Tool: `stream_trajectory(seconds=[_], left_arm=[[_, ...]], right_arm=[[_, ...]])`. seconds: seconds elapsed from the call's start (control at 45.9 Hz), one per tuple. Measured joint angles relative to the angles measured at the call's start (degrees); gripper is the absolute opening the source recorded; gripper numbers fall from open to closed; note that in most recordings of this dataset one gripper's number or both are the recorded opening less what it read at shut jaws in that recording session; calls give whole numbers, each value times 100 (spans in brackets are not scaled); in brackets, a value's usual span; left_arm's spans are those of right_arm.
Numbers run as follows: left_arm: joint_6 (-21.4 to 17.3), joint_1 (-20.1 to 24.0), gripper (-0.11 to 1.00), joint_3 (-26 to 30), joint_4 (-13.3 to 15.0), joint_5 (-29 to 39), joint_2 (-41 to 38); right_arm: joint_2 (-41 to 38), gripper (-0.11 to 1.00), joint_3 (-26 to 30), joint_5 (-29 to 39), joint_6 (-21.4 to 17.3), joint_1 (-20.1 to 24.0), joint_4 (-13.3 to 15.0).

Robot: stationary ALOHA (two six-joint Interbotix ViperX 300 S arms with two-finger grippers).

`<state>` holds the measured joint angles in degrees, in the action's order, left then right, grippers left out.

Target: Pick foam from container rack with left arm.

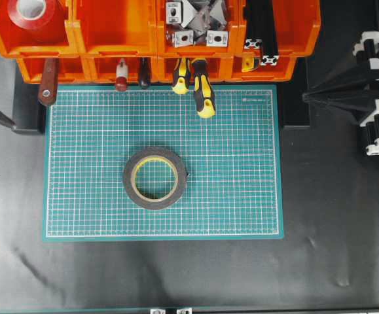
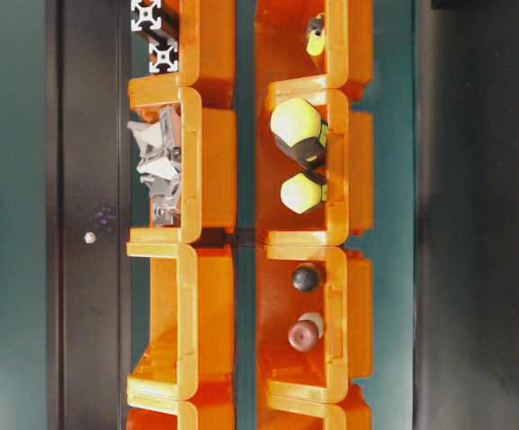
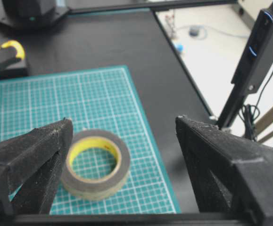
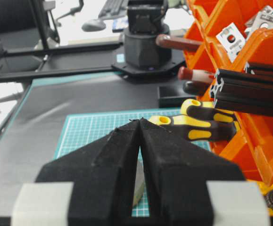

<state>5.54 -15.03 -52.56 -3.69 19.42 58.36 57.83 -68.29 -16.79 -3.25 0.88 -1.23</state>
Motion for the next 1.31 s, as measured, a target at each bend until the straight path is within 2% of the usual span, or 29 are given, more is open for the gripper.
stream_trajectory(seconds=[1.306], left_arm=[[18, 202, 85, -105, 0, -9, 88]], right_arm=[[0, 0, -9, 0, 0, 26, 9]])
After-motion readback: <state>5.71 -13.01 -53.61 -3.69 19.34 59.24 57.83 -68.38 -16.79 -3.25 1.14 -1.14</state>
